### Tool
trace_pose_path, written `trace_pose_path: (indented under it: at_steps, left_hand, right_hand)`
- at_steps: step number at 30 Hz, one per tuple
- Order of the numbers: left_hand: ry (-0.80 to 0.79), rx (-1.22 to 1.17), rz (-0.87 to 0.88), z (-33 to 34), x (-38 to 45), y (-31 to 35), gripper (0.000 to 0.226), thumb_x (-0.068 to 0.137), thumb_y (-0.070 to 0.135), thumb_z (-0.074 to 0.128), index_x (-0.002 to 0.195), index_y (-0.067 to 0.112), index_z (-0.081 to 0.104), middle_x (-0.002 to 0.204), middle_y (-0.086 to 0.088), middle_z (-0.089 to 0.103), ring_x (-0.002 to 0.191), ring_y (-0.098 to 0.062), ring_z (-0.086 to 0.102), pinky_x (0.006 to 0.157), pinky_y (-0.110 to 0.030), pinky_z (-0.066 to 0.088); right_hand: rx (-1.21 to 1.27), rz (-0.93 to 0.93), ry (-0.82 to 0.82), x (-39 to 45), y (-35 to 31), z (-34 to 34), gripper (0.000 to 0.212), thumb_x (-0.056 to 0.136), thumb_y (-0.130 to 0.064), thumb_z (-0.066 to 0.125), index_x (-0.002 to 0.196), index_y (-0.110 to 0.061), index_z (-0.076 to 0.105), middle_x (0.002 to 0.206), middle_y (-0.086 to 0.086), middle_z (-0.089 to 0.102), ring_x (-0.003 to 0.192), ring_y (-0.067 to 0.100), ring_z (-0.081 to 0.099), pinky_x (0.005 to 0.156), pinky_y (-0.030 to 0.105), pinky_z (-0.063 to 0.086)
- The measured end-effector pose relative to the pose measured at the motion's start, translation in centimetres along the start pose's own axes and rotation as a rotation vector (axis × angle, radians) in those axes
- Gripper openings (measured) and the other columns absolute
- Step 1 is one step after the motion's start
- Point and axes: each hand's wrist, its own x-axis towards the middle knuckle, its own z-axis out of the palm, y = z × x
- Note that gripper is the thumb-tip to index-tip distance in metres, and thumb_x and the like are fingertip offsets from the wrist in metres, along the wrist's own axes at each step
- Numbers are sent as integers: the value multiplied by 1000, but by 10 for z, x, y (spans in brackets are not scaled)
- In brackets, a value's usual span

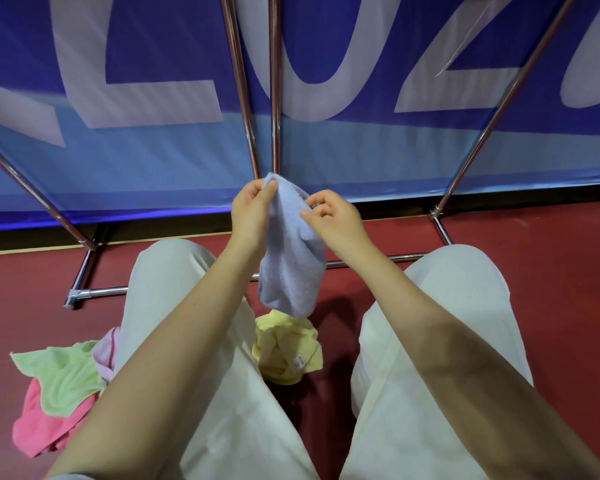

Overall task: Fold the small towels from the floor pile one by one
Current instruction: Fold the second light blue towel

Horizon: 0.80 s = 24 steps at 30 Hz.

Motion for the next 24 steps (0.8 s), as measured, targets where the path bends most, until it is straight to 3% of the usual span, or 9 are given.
trace_pose_path:
  at_steps: [3, 6, 8, 11, 14, 18, 20, 24]
  left_hand:
    - [43, 69, 36, -7, 5, 1, 14, 95, 22, 55, 84, 15, 61, 76, 7, 57, 70, -4, 47, 66, -18, 39]
    - [50, 215, 89, -14, 7, -3, 11, 95, 22, 52, 90, 16, 60, 79, 12, 58, 71, 1, 49, 66, -18, 39]
    - [35, 301, 140, -16, 7, -4, 9, 96, 20, 51, 93, 18, 59, 82, 14, 58, 75, 2, 51, 69, -17, 41]
    - [11, 380, 216, -14, 1, -4, 9, 96, 18, 50, 93, 18, 58, 83, 17, 58, 76, 8, 53, 67, -6, 39]
    - [12, 370, 220, -14, -2, -7, 10, 98, 17, 48, 95, 18, 58, 84, 18, 57, 77, 9, 52, 65, -1, 38]
    - [-32, 314, 213, -16, -3, -11, 12, 97, 15, 49, 94, 17, 61, 85, 16, 60, 75, 14, 53, 69, -6, 39]
    - [-84, 311, 243, -15, -7, -11, 12, 96, 14, 51, 93, 17, 62, 87, 15, 62, 78, 13, 54, 74, -10, 40]
    - [-197, 302, 285, -11, -17, -12, 13, 96, 11, 51, 92, 17, 62, 88, 13, 65, 82, 6, 57, 77, -11, 43]
  right_hand:
    - [-114, -27, -38, -3, 8, -1, 7, 85, -12, 66, 85, -16, 59, 59, -8, 47, 49, 1, 42, 61, 19, 38]
    - [-259, -115, -52, -5, 14, -9, 4, 86, -17, 66, 89, -14, 65, 63, -11, 51, 56, 3, 44, 65, 27, 41]
    - [-304, -180, 13, -3, 12, -17, 7, 86, -19, 64, 91, -17, 68, 68, -10, 56, 65, 7, 49, 70, 29, 43]
    - [-268, -210, 124, 2, 5, -30, 7, 85, -20, 64, 89, -21, 70, 63, -13, 54, 64, 4, 49, 67, 21, 40]
    - [-345, -163, -4, 2, 9, -32, 14, 84, -21, 65, 98, -23, 67, 61, -8, 51, 61, 6, 48, 64, 25, 40]
    - [-613, -101, -152, 3, 20, -29, 31, 86, -26, 63, 116, -17, 61, 82, -4, 61, 84, 18, 57, 71, 28, 40]
    - [-668, -64, -143, 5, 23, -29, 27, 86, -26, 63, 110, -17, 63, 88, 1, 65, 89, 22, 59, 72, 29, 41]
    - [-692, 32, -89, 8, 27, -29, 11, 81, -23, 64, 91, -18, 66, 80, -3, 60, 86, 24, 59, 66, 27, 37]
